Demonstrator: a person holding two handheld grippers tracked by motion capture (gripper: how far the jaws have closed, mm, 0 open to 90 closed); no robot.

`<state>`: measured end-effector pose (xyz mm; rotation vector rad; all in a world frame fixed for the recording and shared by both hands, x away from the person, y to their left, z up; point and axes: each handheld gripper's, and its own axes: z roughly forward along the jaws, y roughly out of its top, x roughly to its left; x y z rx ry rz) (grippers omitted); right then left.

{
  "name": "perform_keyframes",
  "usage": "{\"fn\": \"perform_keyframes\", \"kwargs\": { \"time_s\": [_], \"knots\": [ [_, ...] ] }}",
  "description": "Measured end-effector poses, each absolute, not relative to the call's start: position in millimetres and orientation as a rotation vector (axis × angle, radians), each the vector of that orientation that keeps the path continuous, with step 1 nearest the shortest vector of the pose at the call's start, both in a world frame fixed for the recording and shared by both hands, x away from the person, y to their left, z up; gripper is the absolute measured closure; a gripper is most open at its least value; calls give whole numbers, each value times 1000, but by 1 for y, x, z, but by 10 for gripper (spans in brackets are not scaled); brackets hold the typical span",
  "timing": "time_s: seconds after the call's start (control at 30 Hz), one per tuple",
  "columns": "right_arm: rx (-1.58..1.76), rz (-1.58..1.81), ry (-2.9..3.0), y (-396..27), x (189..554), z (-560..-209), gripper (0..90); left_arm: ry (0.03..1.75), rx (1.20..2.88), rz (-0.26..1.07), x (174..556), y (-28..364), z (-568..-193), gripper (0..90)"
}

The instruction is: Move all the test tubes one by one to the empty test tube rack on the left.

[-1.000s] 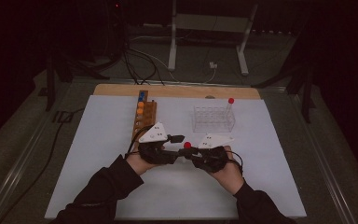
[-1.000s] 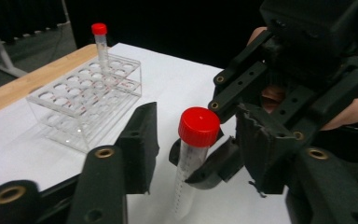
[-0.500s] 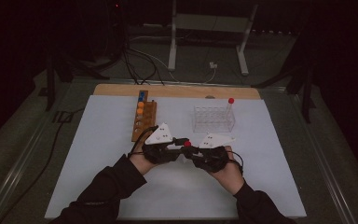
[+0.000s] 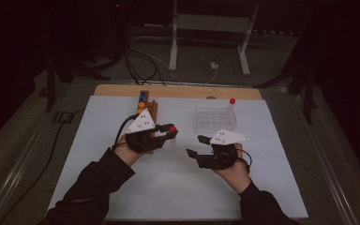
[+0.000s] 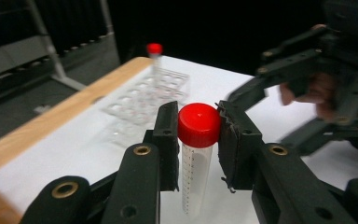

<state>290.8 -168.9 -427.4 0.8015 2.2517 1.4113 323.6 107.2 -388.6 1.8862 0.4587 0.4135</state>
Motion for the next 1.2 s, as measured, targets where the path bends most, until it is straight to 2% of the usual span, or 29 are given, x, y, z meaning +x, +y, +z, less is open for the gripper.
{"fn": "perform_keyframes", "kwargs": {
  "time_s": [0.33,0.8,1.2],
  "knots": [
    [836,1391,2234,-171,293,-429,27,555,1840,508,335,144,-379,716],
    [825,1446,2221,-178,293,-425,0,675,1777,603,356,181,-370,715],
    [822,1435,2228,-178,293,-426,0,781,1769,646,381,191,-400,715]
  ]
}}
